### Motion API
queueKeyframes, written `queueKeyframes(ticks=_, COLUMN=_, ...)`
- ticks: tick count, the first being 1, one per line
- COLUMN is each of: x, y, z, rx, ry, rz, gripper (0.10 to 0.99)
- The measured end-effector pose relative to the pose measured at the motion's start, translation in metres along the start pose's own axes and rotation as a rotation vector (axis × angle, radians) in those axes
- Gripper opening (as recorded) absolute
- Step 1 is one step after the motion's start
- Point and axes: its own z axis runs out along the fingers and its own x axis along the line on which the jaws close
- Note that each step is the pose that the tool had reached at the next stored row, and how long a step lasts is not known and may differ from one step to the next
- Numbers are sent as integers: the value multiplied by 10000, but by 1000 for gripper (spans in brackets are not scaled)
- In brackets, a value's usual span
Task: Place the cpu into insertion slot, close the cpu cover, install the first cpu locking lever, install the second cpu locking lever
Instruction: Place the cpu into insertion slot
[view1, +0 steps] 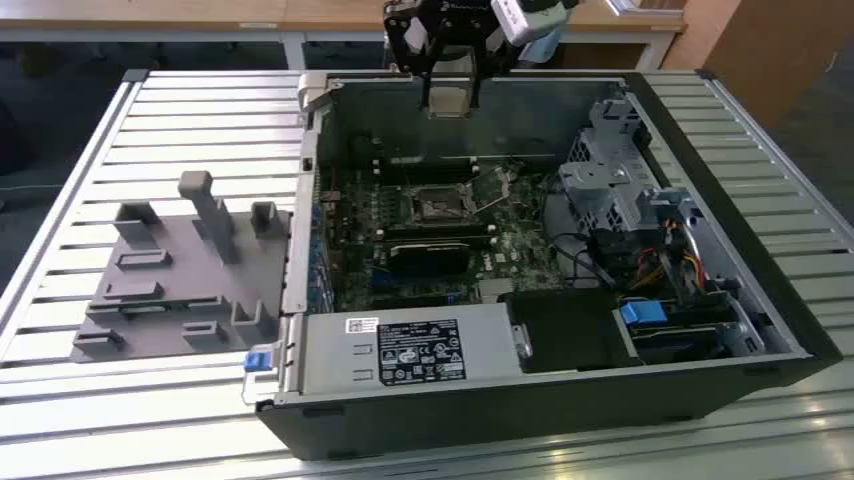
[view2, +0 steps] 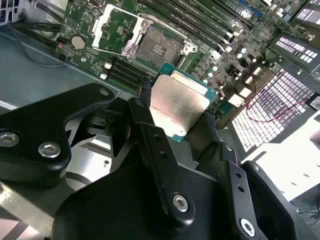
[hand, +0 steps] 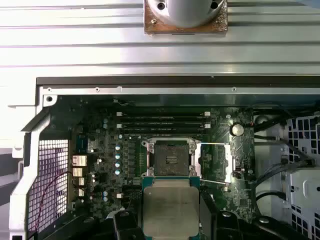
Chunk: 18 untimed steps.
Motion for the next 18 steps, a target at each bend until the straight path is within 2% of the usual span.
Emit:
queueKeyframes(ticks=9, x=0, y=0, z=0, rx=-2, ry=-6, rz=65, gripper=541)
queueKeyframes(ticks=18, x=3, y=0, z=2, rx=-9, ry=-43, rz=486, gripper=541)
